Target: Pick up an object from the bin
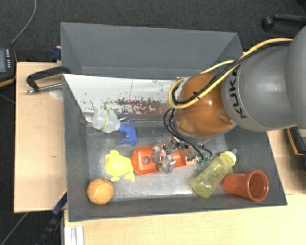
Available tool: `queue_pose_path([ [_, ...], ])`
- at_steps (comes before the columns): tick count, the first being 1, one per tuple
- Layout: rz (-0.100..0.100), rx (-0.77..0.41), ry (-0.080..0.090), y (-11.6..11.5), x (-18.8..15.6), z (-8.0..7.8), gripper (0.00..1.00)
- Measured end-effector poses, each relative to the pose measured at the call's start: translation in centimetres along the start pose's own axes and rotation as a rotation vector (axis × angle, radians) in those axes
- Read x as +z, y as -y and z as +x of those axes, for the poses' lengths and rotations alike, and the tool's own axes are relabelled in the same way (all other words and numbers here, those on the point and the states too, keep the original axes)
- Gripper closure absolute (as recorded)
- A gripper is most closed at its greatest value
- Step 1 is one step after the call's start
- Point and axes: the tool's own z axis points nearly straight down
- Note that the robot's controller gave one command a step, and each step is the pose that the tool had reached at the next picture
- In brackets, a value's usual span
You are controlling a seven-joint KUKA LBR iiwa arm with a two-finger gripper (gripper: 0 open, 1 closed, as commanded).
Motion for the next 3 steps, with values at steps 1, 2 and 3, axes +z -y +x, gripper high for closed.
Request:
queue_pose_path([
  [1, 0.003, 0.069, 0.001, -0.9, 0.4, -1.4, 1.00],
  [2, -0.001, 0.009, 0.003, -2.6, -8.4, -2.1, 0.00],
  [3, 0.000, 0.005, 0.007, -2.7, -9.0, -2.3, 0.00],
])
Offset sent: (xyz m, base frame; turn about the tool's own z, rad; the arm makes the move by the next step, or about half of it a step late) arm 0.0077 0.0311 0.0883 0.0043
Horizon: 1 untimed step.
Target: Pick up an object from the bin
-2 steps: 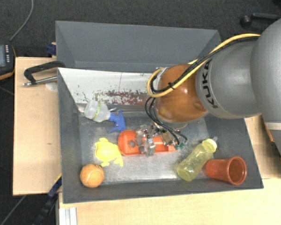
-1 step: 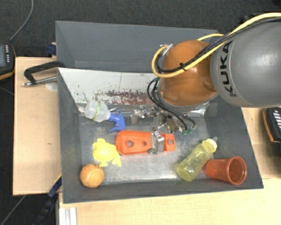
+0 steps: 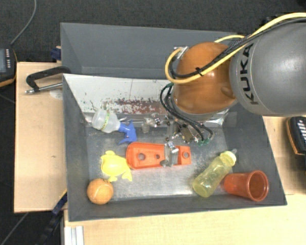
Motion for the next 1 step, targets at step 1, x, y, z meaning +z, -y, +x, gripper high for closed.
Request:
queue_pose_path([
  [1, 0.000, -0.047, 0.004, 1.54, 4.97, 2.83, 0.00],
])
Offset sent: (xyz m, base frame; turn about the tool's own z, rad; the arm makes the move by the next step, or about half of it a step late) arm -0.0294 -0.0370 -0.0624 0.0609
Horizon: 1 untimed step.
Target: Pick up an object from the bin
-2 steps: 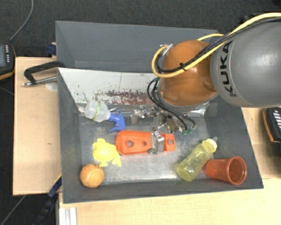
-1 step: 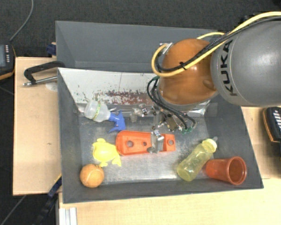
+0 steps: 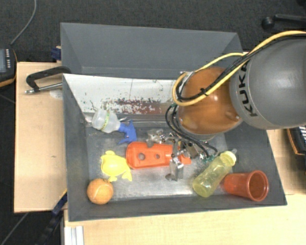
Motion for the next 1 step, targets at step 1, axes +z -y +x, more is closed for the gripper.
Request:
queue_pose_path([
  [1, -0.001, 0.045, -0.001, 0.87, 4.28, 1.64, 1.00],
])
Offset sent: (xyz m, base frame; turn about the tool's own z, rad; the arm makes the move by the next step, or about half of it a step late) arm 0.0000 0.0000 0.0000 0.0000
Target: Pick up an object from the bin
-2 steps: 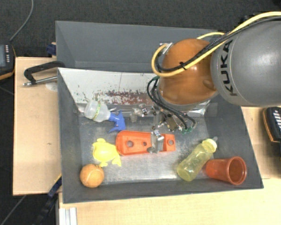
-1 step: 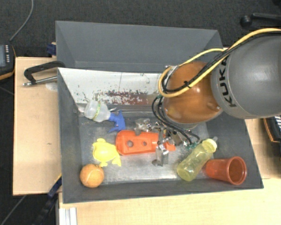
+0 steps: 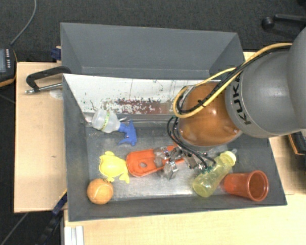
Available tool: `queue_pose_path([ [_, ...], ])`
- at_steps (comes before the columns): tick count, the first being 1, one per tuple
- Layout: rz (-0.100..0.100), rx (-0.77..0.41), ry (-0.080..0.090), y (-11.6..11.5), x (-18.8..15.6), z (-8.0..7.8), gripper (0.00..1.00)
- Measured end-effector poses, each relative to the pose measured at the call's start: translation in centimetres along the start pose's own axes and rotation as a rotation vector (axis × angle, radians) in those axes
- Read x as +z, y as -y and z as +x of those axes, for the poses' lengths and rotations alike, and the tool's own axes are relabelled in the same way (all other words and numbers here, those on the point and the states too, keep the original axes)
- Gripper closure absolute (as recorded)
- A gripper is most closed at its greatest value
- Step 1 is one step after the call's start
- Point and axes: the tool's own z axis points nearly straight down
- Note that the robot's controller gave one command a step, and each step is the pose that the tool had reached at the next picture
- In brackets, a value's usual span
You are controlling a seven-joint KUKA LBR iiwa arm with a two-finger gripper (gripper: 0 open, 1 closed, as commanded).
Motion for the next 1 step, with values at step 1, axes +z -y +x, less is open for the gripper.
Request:
queue_pose_path([
  [1, 0.000, 0.019, 0.001, -0.04, -0.96, -0.08, 1.00],
])
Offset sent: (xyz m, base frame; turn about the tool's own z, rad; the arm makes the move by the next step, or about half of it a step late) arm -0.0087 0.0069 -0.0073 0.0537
